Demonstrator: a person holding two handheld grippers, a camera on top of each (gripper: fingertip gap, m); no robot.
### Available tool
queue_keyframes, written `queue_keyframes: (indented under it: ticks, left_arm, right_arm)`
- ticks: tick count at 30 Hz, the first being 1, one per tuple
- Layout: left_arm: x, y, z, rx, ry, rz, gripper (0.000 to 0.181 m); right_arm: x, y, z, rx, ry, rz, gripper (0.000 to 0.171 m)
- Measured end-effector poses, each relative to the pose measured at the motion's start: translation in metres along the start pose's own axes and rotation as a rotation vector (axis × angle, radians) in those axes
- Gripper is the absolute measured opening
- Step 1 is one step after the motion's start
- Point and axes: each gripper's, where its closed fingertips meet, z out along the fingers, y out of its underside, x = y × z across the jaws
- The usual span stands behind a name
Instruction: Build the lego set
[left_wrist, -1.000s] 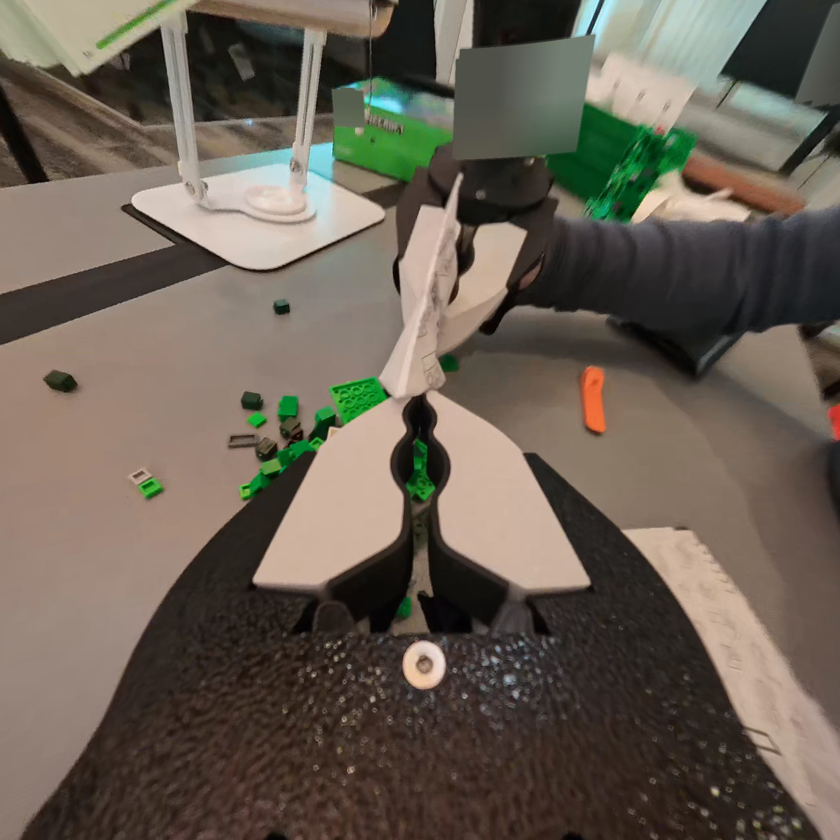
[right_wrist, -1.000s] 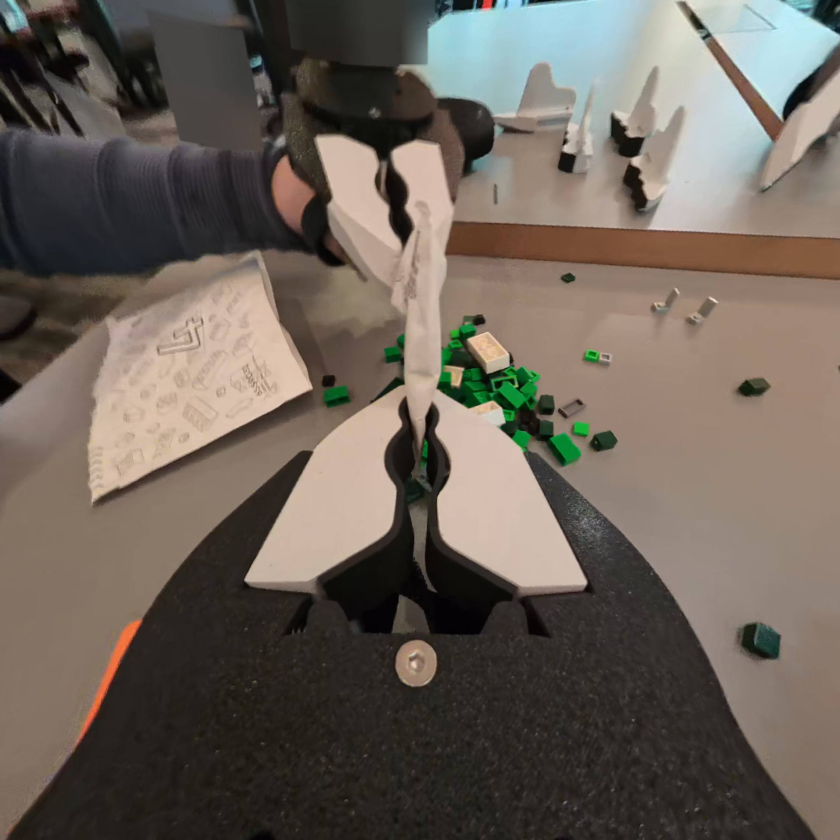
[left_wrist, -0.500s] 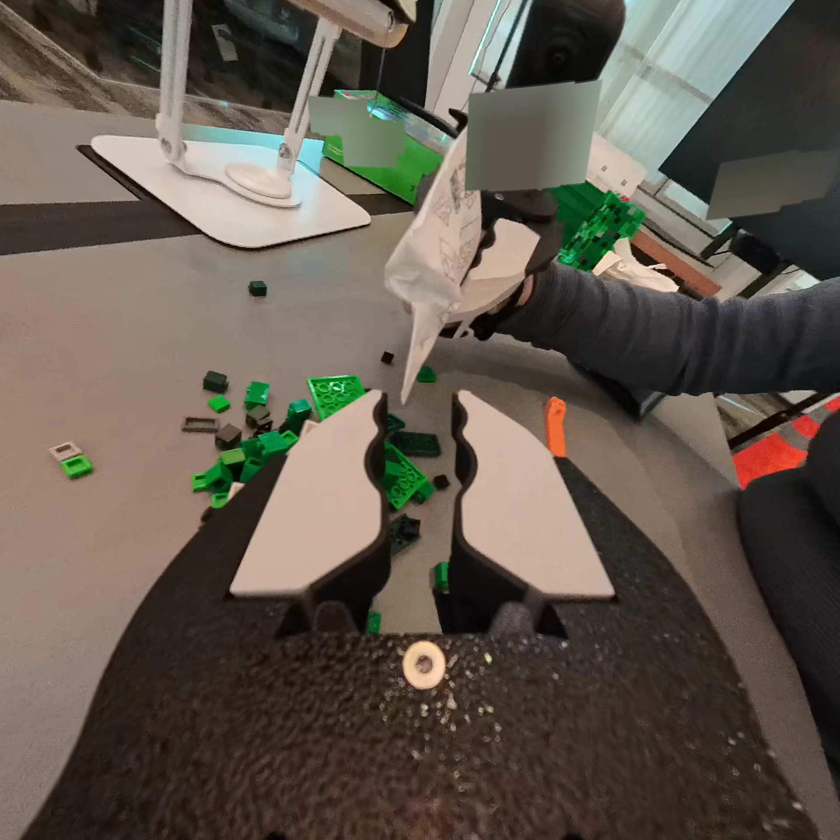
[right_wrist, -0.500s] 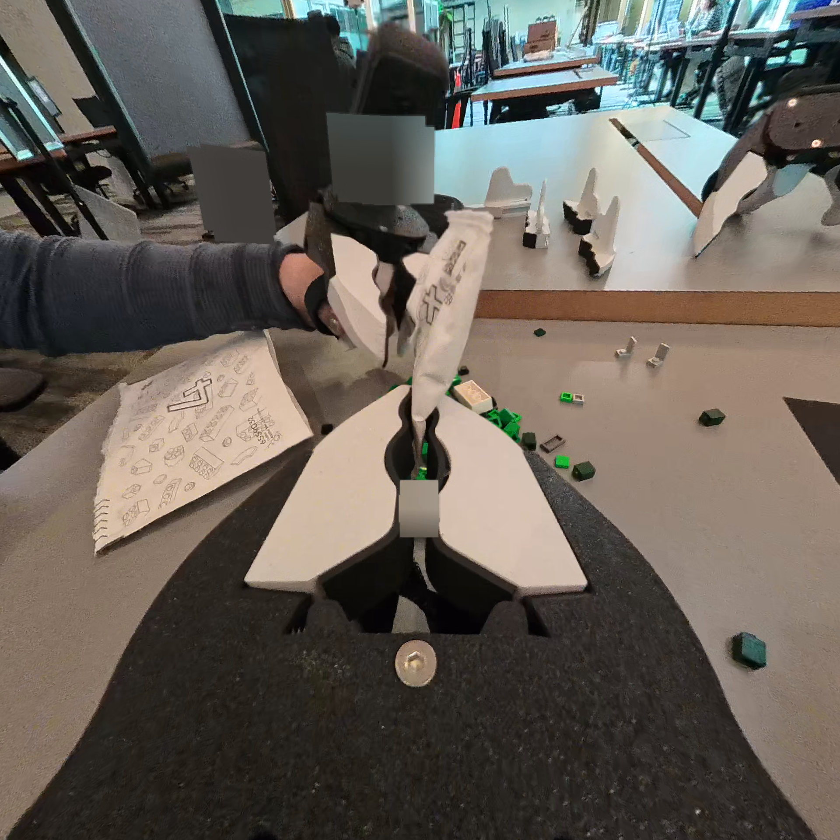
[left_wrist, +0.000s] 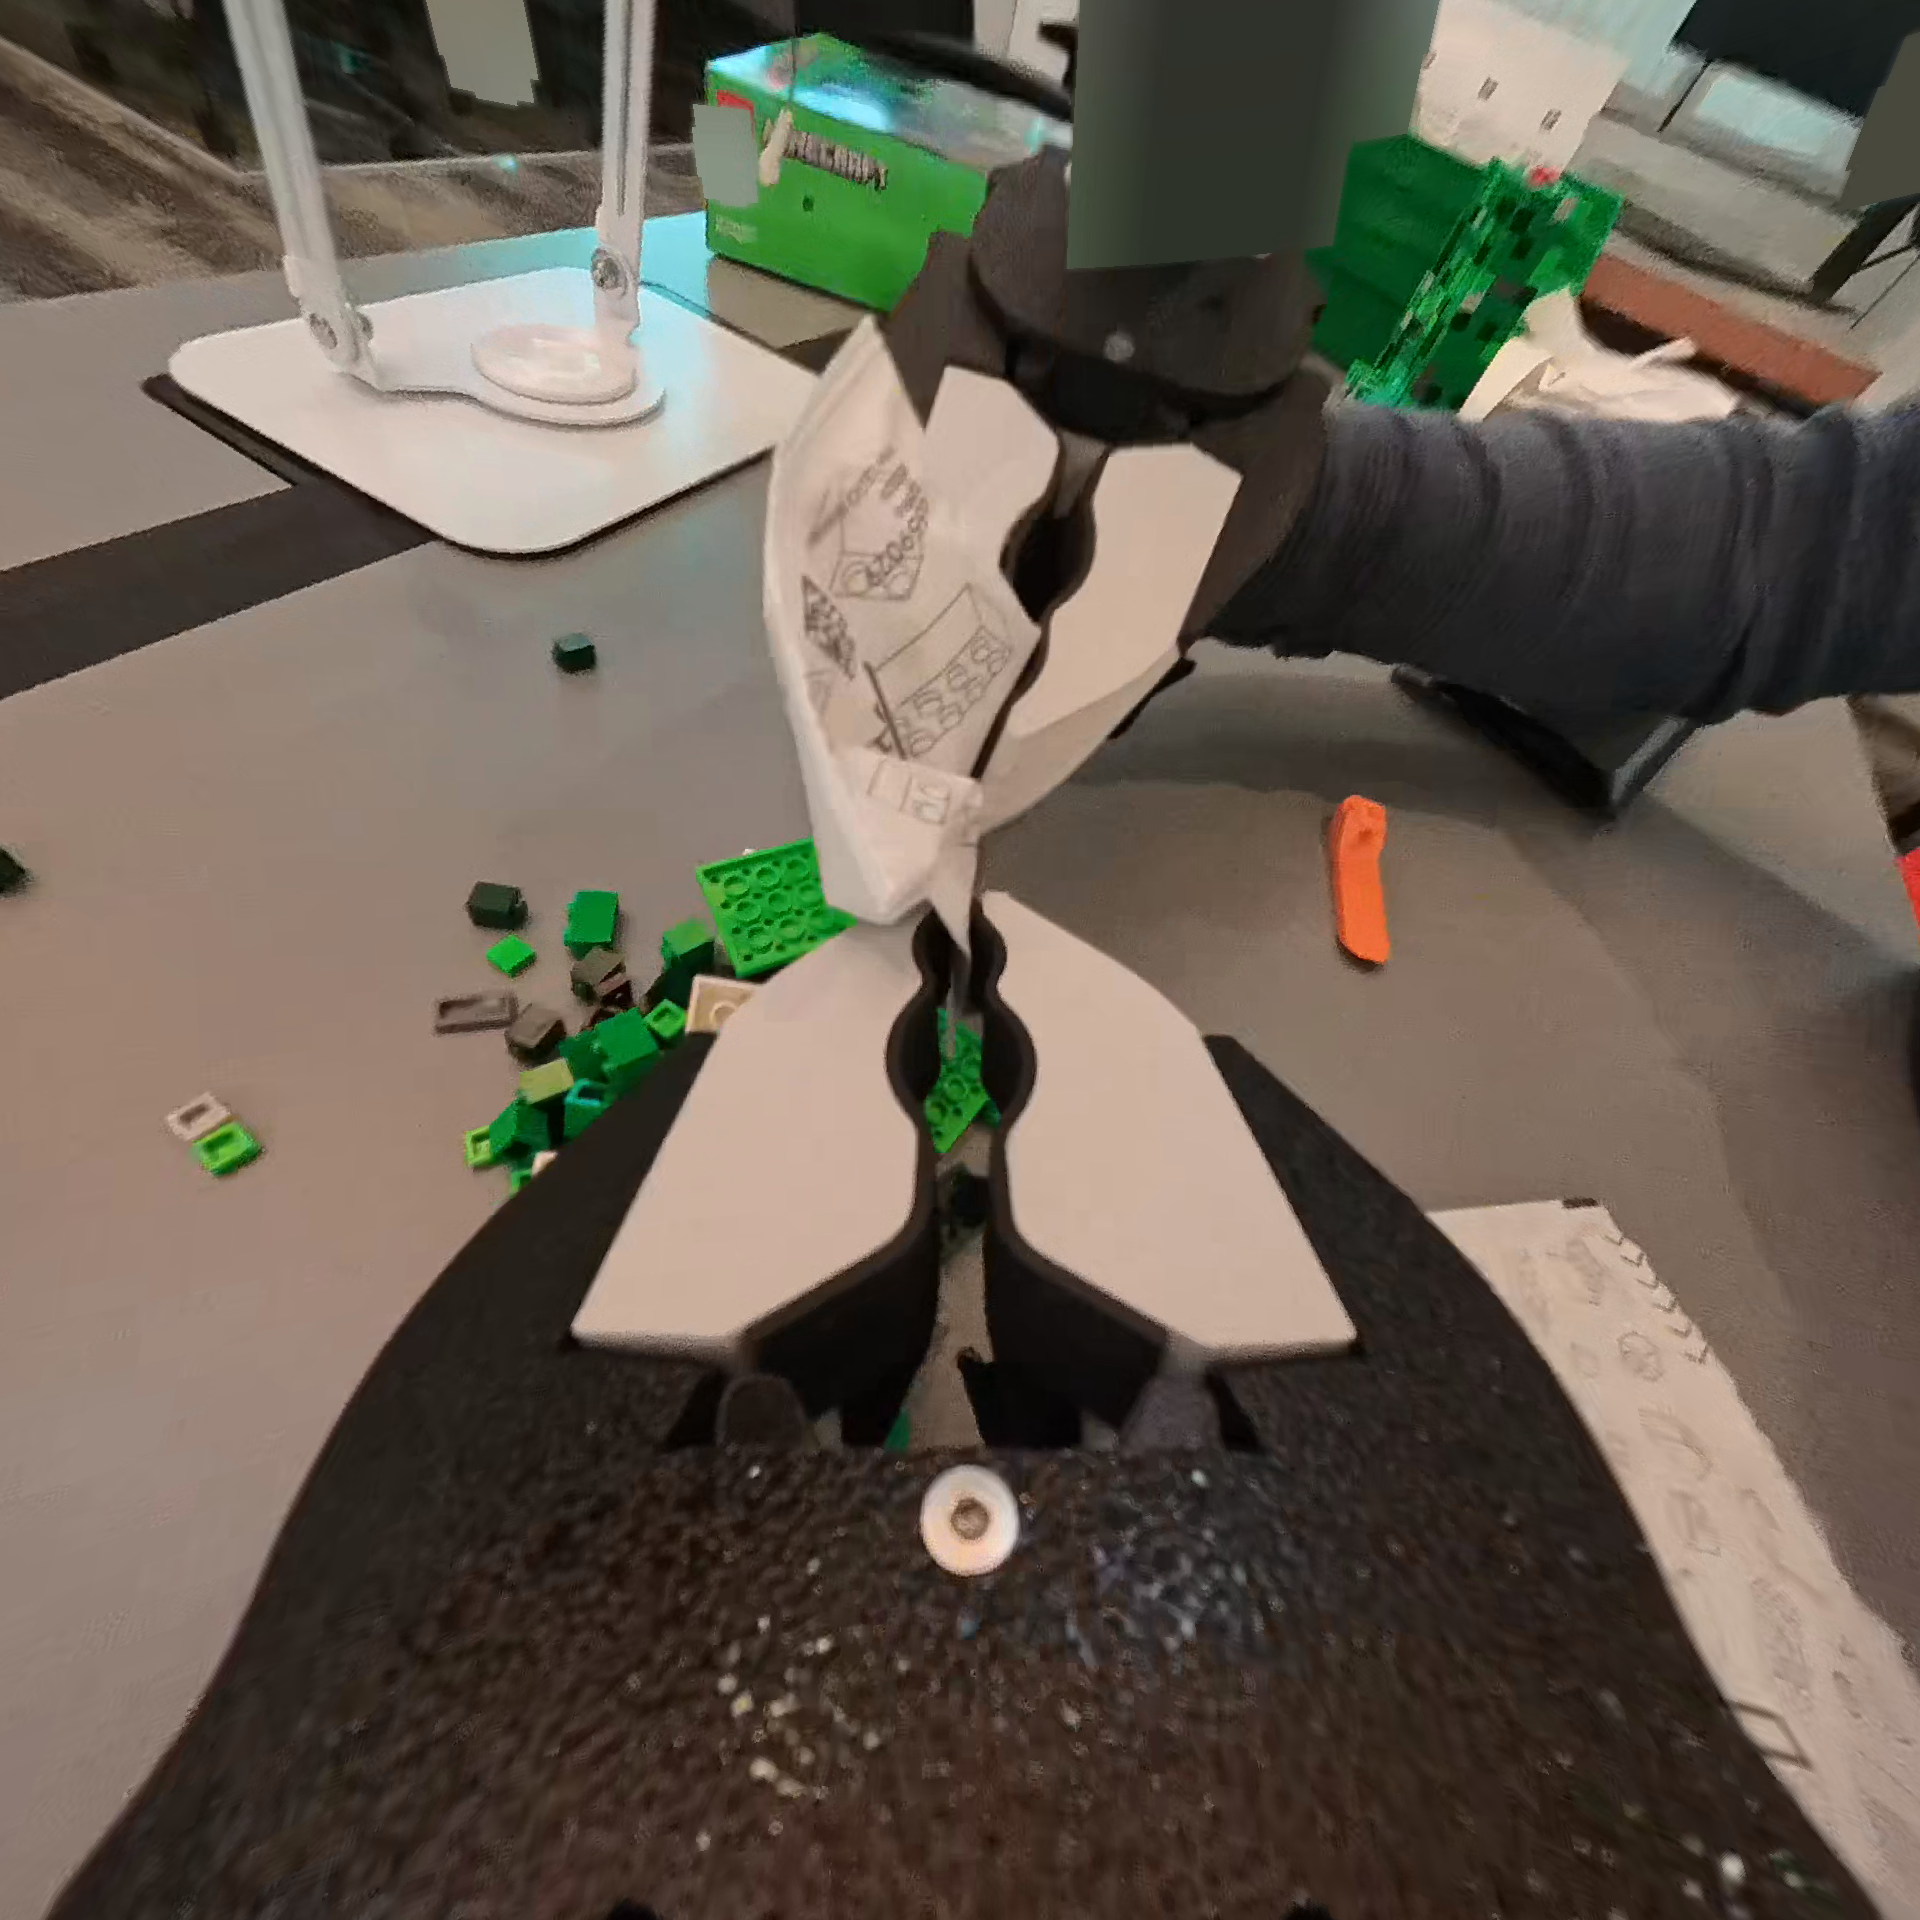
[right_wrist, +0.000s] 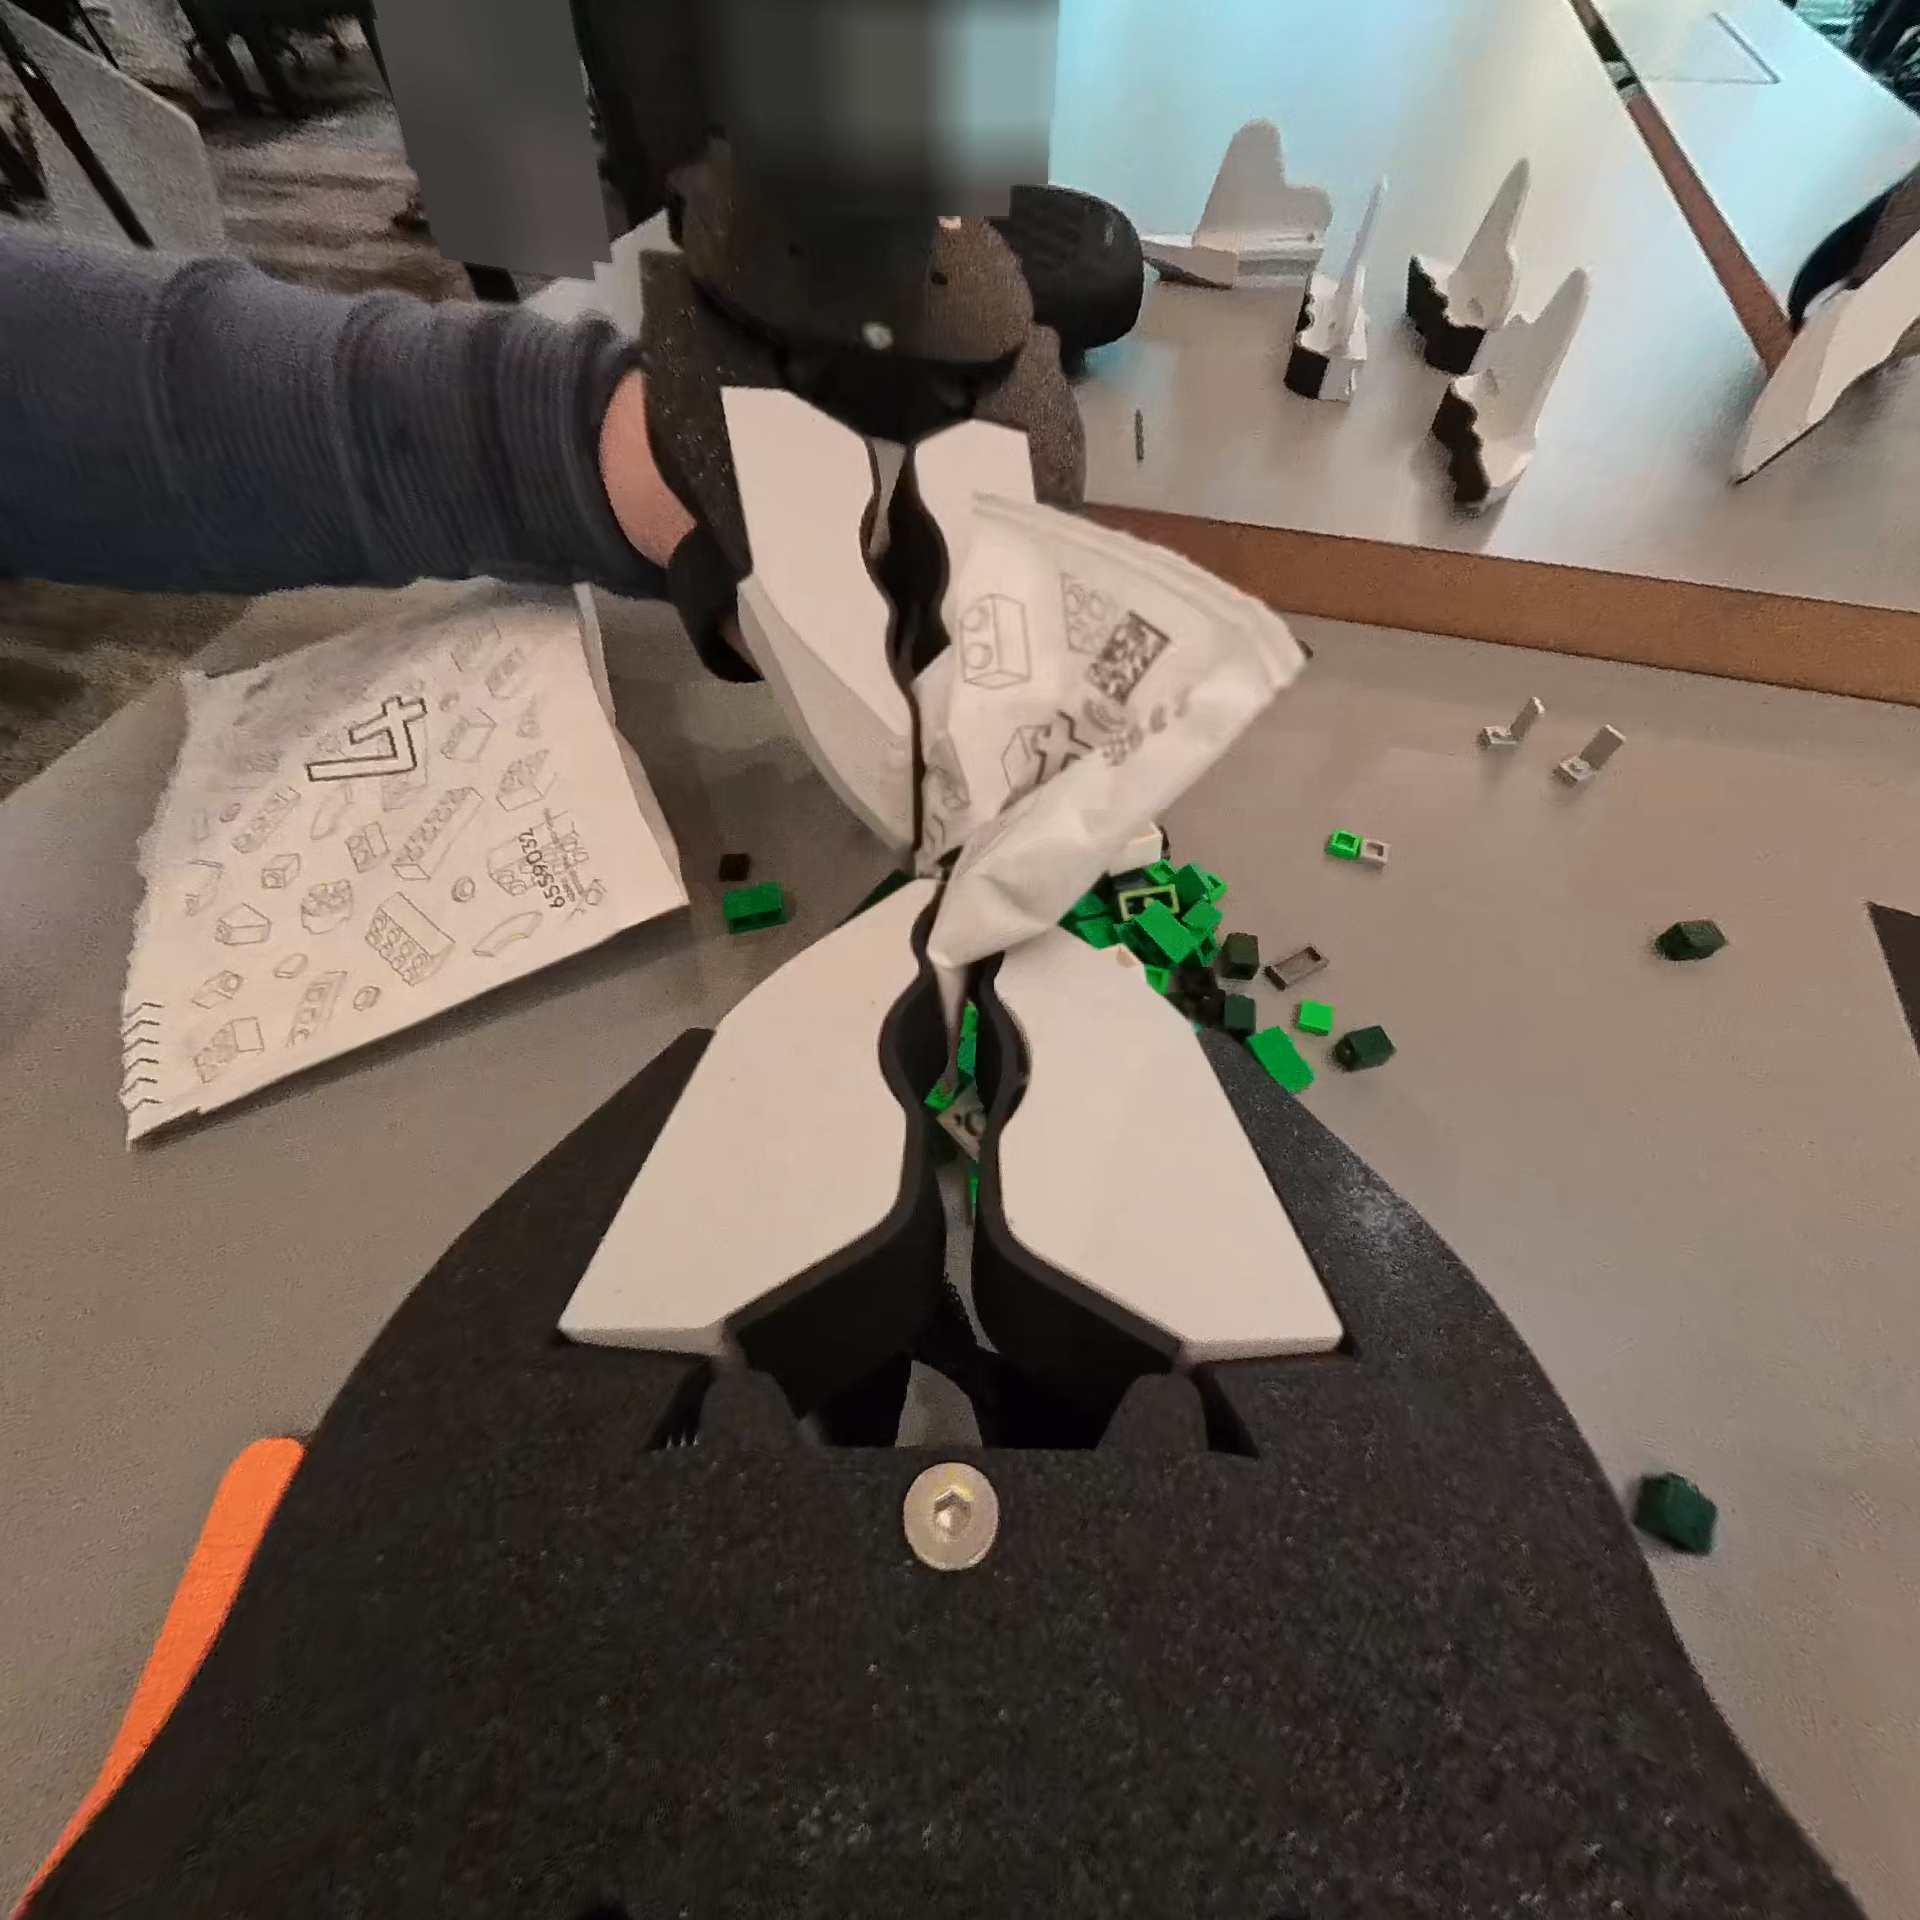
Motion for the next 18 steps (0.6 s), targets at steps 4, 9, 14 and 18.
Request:
queue_keyframes:
  ticks: [4,9,14,18]
  left_arm:
    - [-0.008,-0.004,-0.012,0.026,-0.04,-0.006,0.002]
    - [-0.009,-0.002,-0.011,0.024,-0.059,0.047,0.002]
    - [-0.012,0.008,-0.001,-0.074,-0.101,0.119,0.002]
    - [-0.01,-0.003,-0.001,-0.032,-0.091,0.119,0.002]
  right_arm:
    - [0.005,0.0,-0.011,0.045,0.009,0.037,0.0]
    - [0.006,0.005,-0.012,0.018,0.031,-0.002,0.0]
    - [0.0,0.008,-0.006,-0.01,0.035,-0.06,0.0]
    - [0.003,0.0,-0.013,0.074,0.038,-0.013,0.0]
